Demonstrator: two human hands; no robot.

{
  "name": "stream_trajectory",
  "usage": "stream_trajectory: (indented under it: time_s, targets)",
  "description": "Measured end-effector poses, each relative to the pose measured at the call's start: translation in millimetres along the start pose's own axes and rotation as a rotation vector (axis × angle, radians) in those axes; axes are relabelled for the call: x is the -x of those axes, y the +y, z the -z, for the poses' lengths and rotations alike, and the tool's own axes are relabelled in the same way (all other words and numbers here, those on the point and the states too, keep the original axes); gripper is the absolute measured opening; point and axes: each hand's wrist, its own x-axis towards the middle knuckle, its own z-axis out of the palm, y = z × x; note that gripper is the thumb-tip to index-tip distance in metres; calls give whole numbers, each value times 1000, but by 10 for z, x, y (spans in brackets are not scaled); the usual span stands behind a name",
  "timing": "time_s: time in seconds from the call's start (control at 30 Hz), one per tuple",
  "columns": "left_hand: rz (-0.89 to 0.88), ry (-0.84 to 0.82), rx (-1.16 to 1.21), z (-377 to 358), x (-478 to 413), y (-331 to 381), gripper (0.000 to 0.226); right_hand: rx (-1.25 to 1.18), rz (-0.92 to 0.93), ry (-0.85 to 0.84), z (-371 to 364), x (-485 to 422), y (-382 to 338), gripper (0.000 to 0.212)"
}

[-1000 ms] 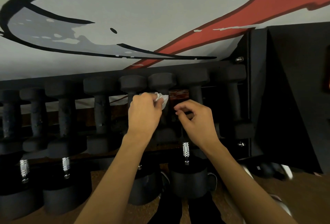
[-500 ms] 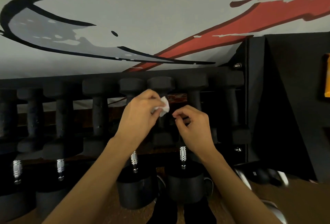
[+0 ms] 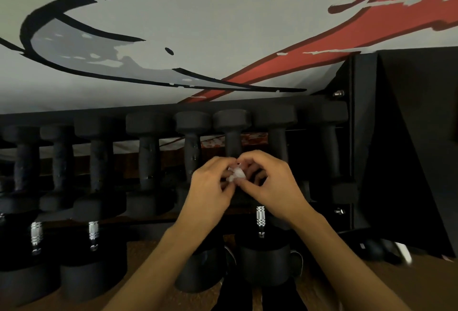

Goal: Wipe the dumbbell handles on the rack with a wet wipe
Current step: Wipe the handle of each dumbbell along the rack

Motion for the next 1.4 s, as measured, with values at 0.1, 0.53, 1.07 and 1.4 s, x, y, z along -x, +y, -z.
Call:
stream_trajectory:
  time_s: [0.1, 0.53, 1.07, 1.4]
  targets:
    - [251, 101, 293, 18, 122, 11, 44, 32, -6, -54, -71, -60, -29, 25]
    - [138, -73, -11, -84, 572, 50, 53, 124, -133, 330, -200, -380, 2, 11]
    - [139, 23, -128, -144, 506, 45, 44, 139, -121, 62, 15, -270, 64, 13]
    - [186, 120, -91, -237, 561, 87, 48, 162, -5, 175, -149, -321, 67, 14]
